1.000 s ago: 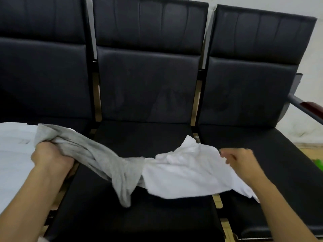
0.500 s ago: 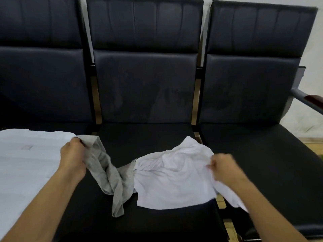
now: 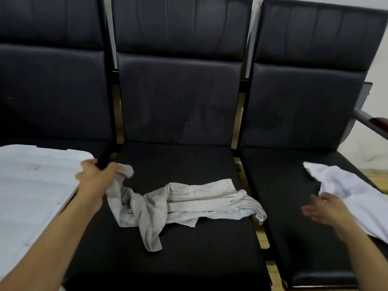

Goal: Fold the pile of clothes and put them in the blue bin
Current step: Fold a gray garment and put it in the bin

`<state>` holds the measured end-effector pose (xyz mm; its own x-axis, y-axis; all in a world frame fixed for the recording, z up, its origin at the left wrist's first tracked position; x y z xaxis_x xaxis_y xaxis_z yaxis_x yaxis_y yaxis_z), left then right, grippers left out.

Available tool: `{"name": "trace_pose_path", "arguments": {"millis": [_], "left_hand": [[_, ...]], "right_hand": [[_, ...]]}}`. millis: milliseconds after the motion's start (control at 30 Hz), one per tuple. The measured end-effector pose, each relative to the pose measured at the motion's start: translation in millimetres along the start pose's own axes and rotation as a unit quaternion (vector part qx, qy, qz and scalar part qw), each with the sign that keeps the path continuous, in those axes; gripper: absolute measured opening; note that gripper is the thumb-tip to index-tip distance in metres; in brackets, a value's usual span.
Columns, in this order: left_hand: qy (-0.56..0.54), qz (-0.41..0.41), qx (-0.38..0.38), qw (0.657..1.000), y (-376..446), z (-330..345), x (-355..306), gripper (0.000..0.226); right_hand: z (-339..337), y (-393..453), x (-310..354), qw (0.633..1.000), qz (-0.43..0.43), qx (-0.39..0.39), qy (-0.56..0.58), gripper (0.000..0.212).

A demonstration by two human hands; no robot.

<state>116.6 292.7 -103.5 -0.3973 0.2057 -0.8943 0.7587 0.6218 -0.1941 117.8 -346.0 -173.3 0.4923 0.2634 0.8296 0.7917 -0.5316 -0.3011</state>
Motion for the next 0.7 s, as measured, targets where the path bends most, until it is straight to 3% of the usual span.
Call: {"name": "trace_pose_path", "arguments": {"millis": [33, 100, 167, 233, 300, 367, 433, 500, 567, 700], "left_hand": [[0.141, 0.063, -0.009, 0.988, -3, 5, -8, 0.06], [0.36, 0.21, 0.016, 0.909, -23, 38, -20, 0.055], [0.413, 0.245, 0.151, 0.864, -43, 78, -1, 0.055], [0.396, 0.192, 0.321, 0.839, -62, 113, 38, 0.068], [0.44, 0.195, 0.387, 0.787, -76, 136, 59, 0.079], [0.517, 0.226, 0.365, 0.74, -74, 140, 69, 0.085], [0.561, 0.256, 0.332, 0.714, -71, 143, 69, 0.075], [0.557, 0.274, 0.313, 0.719, -69, 145, 65, 0.046], [0.526, 0.285, 0.288, 0.748, -68, 142, 52, 0.007], [0.446, 0.256, 0.227, 0.827, -53, 131, 36, 0.019]], "right_hand": [[16, 4, 12, 0.999, -0.019, 0.007, -0.049, 0.016], [16, 10, 20, 0.977, -0.076, -0.061, -0.188, 0.02], [9, 26, -6, 0.951, -0.063, -0.073, -0.295, 0.055], [6, 37, -45, 0.925, -0.015, -0.041, -0.377, 0.08], [-6, 40, -52, 0.906, -0.002, -0.058, -0.42, 0.073], [-10, 31, -38, 0.913, -0.035, -0.087, -0.397, 0.057], [-16, 25, -31, 0.928, -0.056, -0.114, -0.351, 0.047], [-25, 22, -38, 0.921, -0.043, -0.151, -0.357, 0.052], [-38, 26, -49, 0.899, 0.002, -0.164, -0.405, 0.063], [-42, 57, -68, 0.921, 0.006, -0.091, -0.38, 0.067]]}}
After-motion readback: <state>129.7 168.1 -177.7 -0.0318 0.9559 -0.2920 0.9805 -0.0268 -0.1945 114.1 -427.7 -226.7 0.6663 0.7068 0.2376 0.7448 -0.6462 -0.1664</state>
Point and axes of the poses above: each hand's wrist, its own y-axis towards the middle knuckle, its own z-axis out of the palm, x = y × z, the point moved 9 cm from there along y, towards the middle knuckle, and after that the axes turned 1 degree about x, right-handed, at the moved point
